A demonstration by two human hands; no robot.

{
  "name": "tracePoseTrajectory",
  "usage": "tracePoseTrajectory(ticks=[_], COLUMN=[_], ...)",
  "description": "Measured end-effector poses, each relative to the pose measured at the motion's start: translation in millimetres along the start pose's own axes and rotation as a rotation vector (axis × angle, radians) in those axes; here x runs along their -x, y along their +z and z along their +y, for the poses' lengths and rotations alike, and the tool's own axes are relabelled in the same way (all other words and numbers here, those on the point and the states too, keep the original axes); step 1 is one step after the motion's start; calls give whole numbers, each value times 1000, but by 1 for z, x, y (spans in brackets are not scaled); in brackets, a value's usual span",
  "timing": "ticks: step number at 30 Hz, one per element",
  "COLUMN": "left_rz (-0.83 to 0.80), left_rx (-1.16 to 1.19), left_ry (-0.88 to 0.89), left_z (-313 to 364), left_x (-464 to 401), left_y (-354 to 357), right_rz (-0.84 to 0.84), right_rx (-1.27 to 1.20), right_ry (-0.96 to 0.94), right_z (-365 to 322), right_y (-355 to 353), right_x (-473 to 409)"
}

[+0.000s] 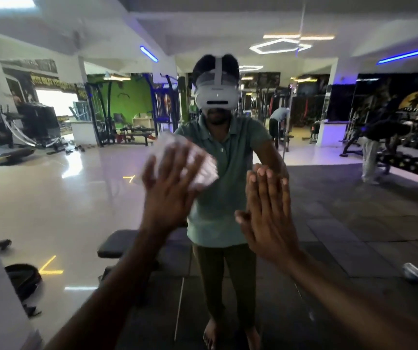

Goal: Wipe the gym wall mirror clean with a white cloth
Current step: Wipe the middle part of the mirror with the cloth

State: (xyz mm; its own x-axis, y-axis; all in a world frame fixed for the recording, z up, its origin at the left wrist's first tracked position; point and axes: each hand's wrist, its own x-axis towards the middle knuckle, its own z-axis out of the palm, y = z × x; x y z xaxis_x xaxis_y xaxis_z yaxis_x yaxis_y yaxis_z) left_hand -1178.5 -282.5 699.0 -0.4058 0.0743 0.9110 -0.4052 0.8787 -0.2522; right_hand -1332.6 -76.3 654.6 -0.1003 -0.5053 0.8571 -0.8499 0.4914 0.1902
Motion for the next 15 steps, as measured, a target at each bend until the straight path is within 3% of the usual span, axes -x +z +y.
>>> tracePoseTrajectory(ticks=[3,6,7,8,11,12,13,15], left_rz=[139,288,286,243,89,96,121,227], left_rx=[0,-47,-1,33,-64,-90,-115,-135], left_ry=[-314,-715,-706,-587,35,125,109,-122], left_z=[-46,-3,24,49,64,49,31,-8], left_x=[-46,-76,-88,-98,-145,-167,-186,-218], left_y=[-22,-15,-13,-10,-14,-22,-30,-45], right_rz=[98,151,169,179,191,205,211,219], right_rx=[29,67,75,84,109,111,117,131], right_ry=[40,1,-7,-10,-38,-48,-53,-56], right_z=[29,53,60,65,76,82,88,101], right_y=[-19,-35,-41,-45,-59,-63,-68,-76], right_x=[-36,-71,-83,-92,-121,-129,-136,-149])
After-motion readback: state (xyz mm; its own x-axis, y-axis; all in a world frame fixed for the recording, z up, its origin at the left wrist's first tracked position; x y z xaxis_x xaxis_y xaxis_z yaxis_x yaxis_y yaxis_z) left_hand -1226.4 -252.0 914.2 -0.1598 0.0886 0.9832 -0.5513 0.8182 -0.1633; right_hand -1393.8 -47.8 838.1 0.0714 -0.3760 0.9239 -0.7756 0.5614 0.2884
